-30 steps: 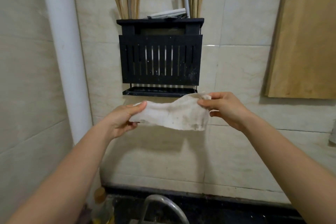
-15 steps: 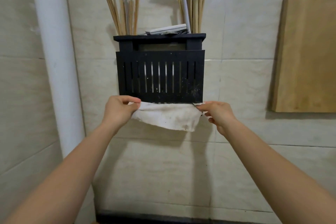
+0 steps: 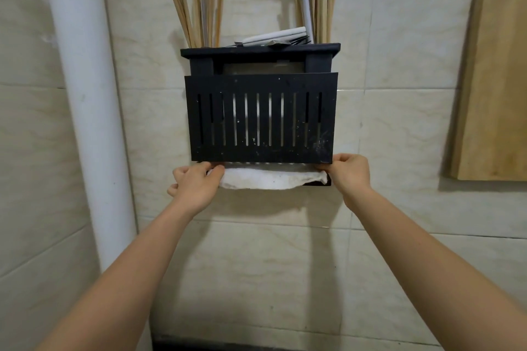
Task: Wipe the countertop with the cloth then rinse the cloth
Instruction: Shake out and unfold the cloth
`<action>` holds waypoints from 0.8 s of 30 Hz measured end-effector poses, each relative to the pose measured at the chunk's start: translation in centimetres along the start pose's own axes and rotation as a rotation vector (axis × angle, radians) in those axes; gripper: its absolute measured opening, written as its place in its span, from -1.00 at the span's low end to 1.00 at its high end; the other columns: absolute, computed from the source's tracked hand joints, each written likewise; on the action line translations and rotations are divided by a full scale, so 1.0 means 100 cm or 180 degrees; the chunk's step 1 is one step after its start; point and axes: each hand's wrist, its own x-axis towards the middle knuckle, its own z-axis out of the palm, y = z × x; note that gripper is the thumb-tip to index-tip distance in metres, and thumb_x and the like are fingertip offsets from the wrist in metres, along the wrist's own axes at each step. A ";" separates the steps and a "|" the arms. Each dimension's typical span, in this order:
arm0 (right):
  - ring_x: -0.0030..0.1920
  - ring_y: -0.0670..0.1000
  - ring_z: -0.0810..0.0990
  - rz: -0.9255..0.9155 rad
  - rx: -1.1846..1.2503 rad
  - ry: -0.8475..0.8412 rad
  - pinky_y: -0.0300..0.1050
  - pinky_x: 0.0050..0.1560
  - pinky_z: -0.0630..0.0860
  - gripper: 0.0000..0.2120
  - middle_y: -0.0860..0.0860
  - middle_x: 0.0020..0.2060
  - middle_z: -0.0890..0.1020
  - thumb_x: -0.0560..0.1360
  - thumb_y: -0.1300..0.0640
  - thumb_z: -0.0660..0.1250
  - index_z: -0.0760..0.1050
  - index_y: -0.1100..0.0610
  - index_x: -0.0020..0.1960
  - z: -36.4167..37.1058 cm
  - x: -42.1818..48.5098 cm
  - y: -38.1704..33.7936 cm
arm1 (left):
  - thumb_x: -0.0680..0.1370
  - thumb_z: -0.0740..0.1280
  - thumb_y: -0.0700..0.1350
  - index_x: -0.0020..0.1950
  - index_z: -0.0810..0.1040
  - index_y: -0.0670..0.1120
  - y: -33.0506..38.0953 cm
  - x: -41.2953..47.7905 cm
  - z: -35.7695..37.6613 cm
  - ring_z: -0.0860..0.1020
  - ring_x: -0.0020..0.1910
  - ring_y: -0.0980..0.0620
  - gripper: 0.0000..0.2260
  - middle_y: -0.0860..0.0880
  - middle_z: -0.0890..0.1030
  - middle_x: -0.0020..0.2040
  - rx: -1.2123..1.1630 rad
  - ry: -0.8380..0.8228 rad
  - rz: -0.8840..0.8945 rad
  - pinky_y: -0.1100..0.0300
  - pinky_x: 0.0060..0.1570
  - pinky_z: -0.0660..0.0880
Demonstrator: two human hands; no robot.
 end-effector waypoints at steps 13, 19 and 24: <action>-0.35 -0.02 0.45 0.0488 -0.0066 -0.0722 -0.10 -0.33 0.33 -0.78 0.04 -0.29 0.47 0.37 0.12 0.49 0.51 0.17 -0.08 -0.019 -0.009 0.004 | 0.47 0.33 -0.01 -0.12 0.61 0.09 -0.024 0.006 0.001 0.47 0.08 0.03 -0.93 0.10 0.58 0.00 -0.1694 0.0322 -0.0538 0.12 0.05 0.37; -0.42 -0.02 0.34 0.0183 -0.0043 -0.0316 -0.22 -0.43 0.25 -0.76 0.02 -0.46 0.43 0.40 0.24 0.46 0.45 0.14 -0.38 -0.008 -0.007 -0.006 | 0.50 0.34 -0.09 0.04 0.60 -0.01 -0.012 0.017 0.001 0.46 0.04 -0.01 -0.85 0.07 0.56 -0.12 -0.1665 0.0417 -0.0784 0.12 0.04 0.35; -0.42 -0.01 0.39 0.0265 0.0016 -0.0263 -0.22 -0.45 0.26 -0.86 0.03 -0.41 0.48 0.44 0.24 0.40 0.54 0.16 -0.30 -0.010 -0.012 -0.006 | 0.54 0.30 -0.06 -0.11 0.59 0.00 -0.014 0.013 0.000 0.45 0.02 -0.03 -0.91 -0.01 0.55 -0.03 -0.1552 0.0539 -0.0740 0.15 0.03 0.36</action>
